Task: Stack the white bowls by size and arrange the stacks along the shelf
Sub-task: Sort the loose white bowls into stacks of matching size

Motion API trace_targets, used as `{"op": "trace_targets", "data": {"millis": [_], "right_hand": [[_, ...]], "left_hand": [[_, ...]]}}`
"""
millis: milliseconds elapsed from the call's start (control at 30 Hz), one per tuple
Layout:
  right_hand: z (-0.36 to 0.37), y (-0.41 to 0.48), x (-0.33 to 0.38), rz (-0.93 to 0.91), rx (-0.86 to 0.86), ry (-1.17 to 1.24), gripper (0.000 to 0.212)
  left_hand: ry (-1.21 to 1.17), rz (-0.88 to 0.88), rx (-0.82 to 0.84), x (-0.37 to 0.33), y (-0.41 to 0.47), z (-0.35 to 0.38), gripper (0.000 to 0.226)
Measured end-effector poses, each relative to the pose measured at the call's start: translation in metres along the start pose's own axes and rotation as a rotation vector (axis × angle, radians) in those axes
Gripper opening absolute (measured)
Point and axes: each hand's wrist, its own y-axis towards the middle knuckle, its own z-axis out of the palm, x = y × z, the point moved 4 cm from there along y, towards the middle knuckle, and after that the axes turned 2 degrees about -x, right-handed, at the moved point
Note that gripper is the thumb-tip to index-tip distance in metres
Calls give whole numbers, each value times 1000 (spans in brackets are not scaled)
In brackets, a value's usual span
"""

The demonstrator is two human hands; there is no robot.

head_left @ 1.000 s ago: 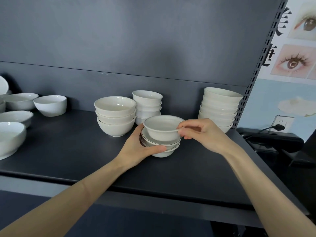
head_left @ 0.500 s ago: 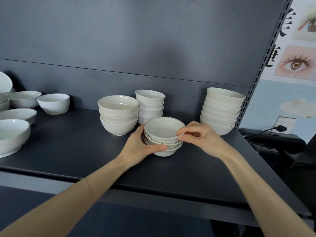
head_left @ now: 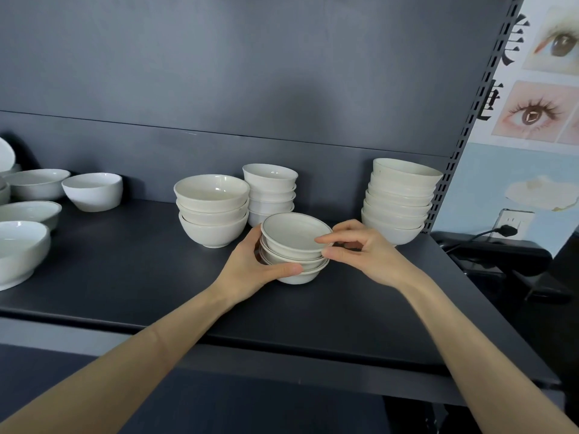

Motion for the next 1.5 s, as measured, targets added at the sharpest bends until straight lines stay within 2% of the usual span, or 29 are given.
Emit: {"op": "trace_targets", "data": {"millis": [133, 367, 567, 633, 733, 1067, 1267, 1400, 1500], "right_hand": [[2, -2, -2, 33, 6, 143, 36], [2, -4, -6, 46, -57, 231, 39], [-15, -10, -19, 134, -119, 263, 70], [-22, -12, -20, 143, -125, 243, 64], [-28, -14, -18, 105, -90, 252, 32], [-46, -19, -23, 96, -101, 232, 25], [-50, -20, -15, 124, -59, 93, 22], [-57, -20, -1, 126, -38, -113, 16], [-59, -18, 10, 107, -72, -350, 43]], "left_hand": [[35, -22, 68, -2, 2, -3, 79], [44, -27, 40, -1, 3, -3, 81], [46, -42, 63, -1, 17, 15, 87], [61, -40, 78, -1, 23, 22, 91], [74, -38, 96, 0, 30, 31, 91], [74, -42, 140, -2, 39, 52, 95], [215, -23, 210, -12, 35, 51, 95], [409, -47, 218, -24, 32, 41, 61], [677, -30, 147, -44, 23, 26, 45]]}}
